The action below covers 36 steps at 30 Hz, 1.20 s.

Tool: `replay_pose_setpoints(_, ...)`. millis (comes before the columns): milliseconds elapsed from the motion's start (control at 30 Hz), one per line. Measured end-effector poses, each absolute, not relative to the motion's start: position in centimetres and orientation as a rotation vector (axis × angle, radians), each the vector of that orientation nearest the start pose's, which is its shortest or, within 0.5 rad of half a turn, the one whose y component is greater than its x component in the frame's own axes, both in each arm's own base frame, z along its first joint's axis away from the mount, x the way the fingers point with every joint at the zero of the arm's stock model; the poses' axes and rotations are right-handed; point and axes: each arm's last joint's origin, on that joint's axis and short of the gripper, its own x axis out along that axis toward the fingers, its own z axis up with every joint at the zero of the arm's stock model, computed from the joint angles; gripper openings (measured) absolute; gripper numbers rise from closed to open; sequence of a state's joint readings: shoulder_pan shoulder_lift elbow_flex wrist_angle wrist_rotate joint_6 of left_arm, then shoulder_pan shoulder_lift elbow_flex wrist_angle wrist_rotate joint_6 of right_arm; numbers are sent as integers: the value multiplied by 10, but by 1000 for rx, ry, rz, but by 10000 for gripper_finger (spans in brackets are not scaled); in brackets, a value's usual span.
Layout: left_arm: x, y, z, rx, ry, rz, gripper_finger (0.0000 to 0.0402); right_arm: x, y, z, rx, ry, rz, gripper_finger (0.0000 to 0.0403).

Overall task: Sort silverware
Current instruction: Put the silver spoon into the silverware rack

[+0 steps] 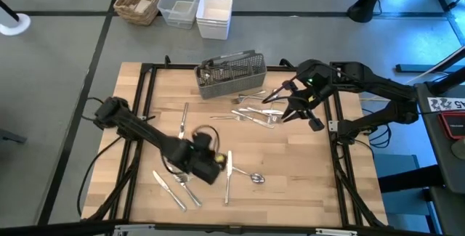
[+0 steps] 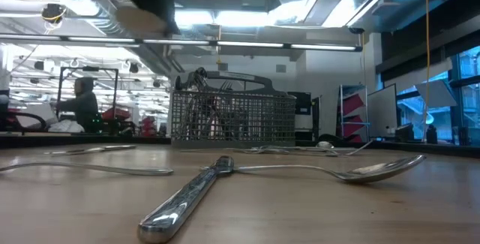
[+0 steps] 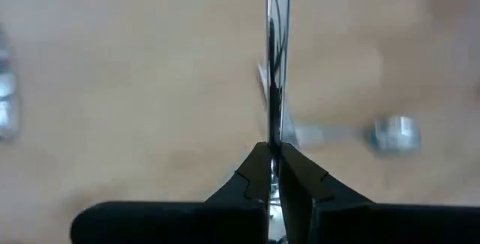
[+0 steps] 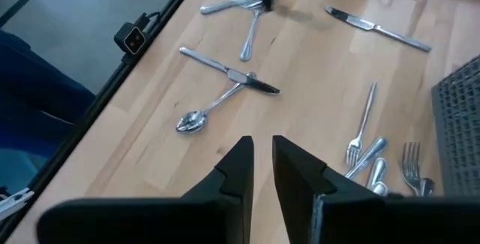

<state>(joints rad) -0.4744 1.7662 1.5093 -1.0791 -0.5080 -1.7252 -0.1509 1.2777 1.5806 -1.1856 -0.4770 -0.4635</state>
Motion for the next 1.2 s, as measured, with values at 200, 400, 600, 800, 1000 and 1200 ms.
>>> replay_pose_setpoints(200,288,-98,310,-608,470,1081,3,209,-19,421,-182,719,466,53)
replay_pose_setpoints(400,281,-48,336,-101,441,1170,5,207,-19,423,-196,716,443,53)
replay_pose_setpoints(600,284,-5,339,445,816,1141,3,209,-21,423,-231,719,377,53)
replay_pose_setpoints(800,282,36,340,863,1203,1051,6,215,-25,428,-277,677,270,53)
replay_pose_setpoints(1000,275,68,340,1103,1515,920,6,217,-27,430,-303,656,216,53)
replay_pose_setpoints(1200,271,86,339,1250,1737,712,3,217,-27,430,-281,659,208,53)
